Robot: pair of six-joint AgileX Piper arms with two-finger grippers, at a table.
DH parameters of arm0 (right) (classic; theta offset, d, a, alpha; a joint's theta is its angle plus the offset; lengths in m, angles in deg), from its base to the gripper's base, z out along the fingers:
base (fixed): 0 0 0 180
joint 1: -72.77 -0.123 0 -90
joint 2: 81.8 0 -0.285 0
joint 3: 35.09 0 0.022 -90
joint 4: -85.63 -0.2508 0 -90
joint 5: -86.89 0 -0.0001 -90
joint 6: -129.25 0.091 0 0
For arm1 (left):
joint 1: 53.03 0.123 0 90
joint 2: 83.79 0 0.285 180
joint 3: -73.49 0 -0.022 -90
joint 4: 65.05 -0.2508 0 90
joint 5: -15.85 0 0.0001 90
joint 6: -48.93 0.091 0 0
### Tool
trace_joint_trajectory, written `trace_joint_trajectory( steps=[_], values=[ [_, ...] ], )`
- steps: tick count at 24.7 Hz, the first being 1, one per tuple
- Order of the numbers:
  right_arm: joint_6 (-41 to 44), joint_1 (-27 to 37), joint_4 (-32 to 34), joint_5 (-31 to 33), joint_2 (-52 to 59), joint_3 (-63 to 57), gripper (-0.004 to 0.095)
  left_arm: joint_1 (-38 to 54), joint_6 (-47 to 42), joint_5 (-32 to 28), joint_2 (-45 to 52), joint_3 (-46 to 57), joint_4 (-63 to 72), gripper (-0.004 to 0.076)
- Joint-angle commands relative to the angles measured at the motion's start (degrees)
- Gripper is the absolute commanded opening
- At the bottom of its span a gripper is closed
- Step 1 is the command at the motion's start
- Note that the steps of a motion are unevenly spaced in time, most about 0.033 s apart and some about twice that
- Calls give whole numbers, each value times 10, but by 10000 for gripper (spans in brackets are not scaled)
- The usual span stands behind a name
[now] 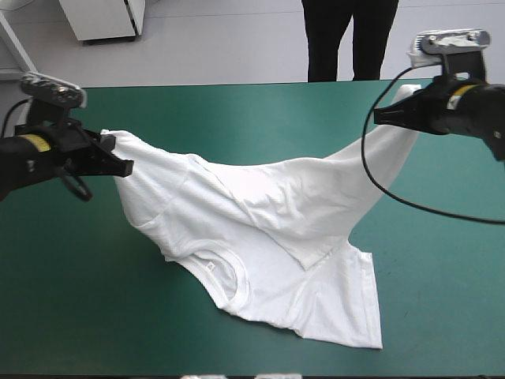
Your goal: Fold the cloth
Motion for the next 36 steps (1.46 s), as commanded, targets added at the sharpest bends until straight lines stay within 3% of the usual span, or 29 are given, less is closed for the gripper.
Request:
trace_joint_trajectory(
  steps=[1, 10, 16, 21, 23, 26, 28, 30, 36],
  values=[
    [-7, -1, 15, -70, -58, 12, -17, -4, -4, -58, -59, -11, 3, -10],
    [-6, 11, 30, -111, -234, 13, -17, -3, -8, -154, -229, -13, -42, -10],
    [-6, 25, 35, -154, -331, 17, -17, 3, -78, -254, -342, -13, -144, -10],
    [-54, 60, -19, -164, -342, 17, 52, 9, -84, -252, -363, -26, -146, 5],
    [-92, 84, -85, -158, -342, 23, 205, 9, -76, -252, -363, -40, -146, 85],
    [-133, 132, -173, -132, -338, 53, 613, 17, -69, -233, -363, -83, -146, 394],
    [-152, 156, -217, -123, -330, 68, 715, 21, -61, -199, -363, -110, -143, 515],
    [-173, 176, -261, -111, -318, 74, 724, 25, -61, -161, -363, -135, -142, 563],
    [-193, 218, -312, -41, -263, 65, 706, 27, -36, -46, -337, -155, -104, 565]
  ],
)
